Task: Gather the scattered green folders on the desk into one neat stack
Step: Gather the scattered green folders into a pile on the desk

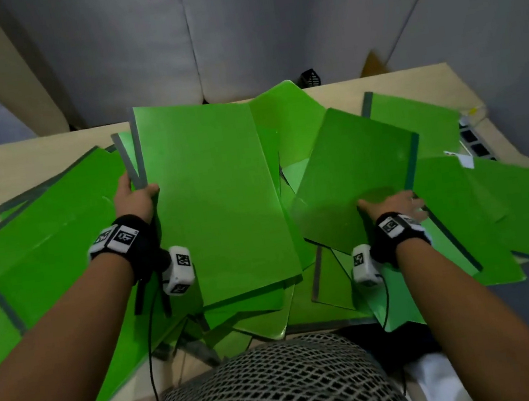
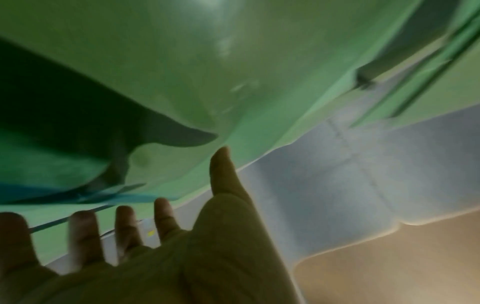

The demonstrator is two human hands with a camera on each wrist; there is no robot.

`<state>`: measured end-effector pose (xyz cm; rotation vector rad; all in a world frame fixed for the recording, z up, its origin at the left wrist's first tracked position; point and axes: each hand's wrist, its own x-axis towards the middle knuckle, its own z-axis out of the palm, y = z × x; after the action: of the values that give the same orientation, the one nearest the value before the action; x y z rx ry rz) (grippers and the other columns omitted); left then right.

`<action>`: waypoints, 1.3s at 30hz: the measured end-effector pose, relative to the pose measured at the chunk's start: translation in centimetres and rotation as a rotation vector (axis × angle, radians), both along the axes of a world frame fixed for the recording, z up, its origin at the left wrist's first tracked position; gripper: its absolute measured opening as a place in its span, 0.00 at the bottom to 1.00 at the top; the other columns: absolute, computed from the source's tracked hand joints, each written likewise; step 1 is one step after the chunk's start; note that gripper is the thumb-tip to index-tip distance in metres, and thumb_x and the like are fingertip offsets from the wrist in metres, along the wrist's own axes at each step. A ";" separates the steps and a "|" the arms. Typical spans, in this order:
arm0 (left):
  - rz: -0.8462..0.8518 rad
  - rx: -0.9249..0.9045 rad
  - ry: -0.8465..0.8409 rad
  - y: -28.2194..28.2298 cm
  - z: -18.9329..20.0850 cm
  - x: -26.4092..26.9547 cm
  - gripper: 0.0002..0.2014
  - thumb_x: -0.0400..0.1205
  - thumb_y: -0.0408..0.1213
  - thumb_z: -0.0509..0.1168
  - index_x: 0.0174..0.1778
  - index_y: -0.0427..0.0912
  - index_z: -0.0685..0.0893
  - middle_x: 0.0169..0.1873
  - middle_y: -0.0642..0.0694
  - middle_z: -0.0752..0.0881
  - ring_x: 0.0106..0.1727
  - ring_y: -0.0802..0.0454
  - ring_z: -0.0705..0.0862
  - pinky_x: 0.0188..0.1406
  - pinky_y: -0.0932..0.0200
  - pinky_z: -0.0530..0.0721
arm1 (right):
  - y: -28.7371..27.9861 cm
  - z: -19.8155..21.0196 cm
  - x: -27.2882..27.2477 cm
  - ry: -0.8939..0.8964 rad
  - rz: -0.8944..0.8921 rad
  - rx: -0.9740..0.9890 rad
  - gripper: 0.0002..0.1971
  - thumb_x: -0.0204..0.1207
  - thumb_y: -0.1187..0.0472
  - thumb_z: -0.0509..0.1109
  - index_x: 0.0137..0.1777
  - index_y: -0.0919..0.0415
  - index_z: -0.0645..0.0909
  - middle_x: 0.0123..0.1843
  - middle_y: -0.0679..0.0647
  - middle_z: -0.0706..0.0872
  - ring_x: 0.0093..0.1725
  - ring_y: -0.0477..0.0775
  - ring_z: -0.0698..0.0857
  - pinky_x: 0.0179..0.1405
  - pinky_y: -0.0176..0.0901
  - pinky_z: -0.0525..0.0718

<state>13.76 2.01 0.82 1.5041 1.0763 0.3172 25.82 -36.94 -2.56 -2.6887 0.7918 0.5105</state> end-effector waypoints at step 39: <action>-0.213 0.017 0.232 0.4 -0.8 -2.8 0.33 0.82 0.31 0.65 0.83 0.43 0.61 0.73 0.36 0.76 0.67 0.33 0.79 0.64 0.43 0.79 | 2.3 13.9 4.7 -0.304 0.323 -0.068 0.14 0.72 0.55 0.65 0.50 0.66 0.81 0.59 0.69 0.86 0.53 0.68 0.84 0.62 0.57 0.77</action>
<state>11.00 2.41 -0.01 1.6840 1.0831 0.0025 30.49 -34.67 11.30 -2.8752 0.2991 0.1345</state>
